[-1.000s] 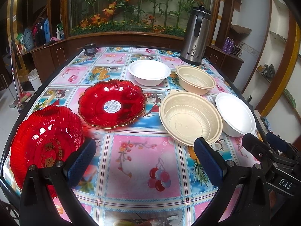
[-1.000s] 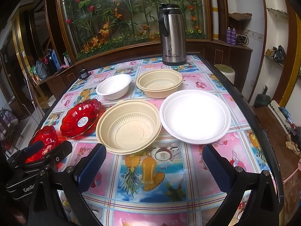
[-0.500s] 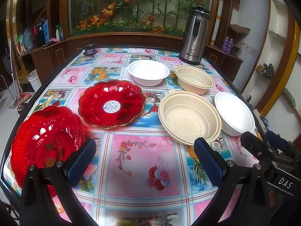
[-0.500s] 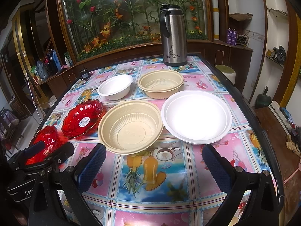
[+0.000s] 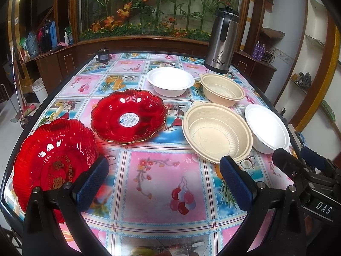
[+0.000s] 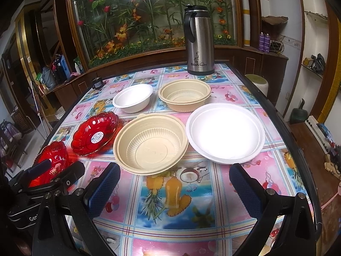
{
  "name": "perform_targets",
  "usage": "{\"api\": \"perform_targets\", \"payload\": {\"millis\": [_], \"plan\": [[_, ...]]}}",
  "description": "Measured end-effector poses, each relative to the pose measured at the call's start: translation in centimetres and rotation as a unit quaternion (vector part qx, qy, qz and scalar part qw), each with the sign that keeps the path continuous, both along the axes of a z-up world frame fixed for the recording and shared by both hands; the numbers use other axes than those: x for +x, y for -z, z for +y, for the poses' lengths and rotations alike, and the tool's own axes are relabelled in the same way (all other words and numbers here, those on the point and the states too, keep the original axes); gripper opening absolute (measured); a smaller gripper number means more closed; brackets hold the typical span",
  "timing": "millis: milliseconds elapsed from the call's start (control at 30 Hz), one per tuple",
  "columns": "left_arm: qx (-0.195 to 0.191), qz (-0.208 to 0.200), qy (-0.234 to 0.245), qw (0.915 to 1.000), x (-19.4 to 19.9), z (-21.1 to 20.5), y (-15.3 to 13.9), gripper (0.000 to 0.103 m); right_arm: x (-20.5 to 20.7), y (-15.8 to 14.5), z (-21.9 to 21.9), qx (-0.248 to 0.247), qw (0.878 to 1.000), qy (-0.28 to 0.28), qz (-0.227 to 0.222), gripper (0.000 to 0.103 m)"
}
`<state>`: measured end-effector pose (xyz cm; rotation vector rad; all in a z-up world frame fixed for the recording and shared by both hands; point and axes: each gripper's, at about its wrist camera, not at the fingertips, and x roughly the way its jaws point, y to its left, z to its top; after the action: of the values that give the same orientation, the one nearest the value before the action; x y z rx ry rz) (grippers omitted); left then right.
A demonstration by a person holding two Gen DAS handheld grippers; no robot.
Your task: Organize plates and bowls
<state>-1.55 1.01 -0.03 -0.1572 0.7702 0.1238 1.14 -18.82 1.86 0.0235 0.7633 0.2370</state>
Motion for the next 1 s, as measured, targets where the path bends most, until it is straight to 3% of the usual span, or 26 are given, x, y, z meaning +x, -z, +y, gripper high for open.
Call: {"api": "perform_targets", "payload": {"millis": [1000], "plan": [[-0.003, 0.005, -0.001, 1.0, -0.06, 0.61, 0.05, 0.103, 0.22, 0.13, 0.85, 0.001, 1.0, -0.007, 0.0, 0.103]]}}
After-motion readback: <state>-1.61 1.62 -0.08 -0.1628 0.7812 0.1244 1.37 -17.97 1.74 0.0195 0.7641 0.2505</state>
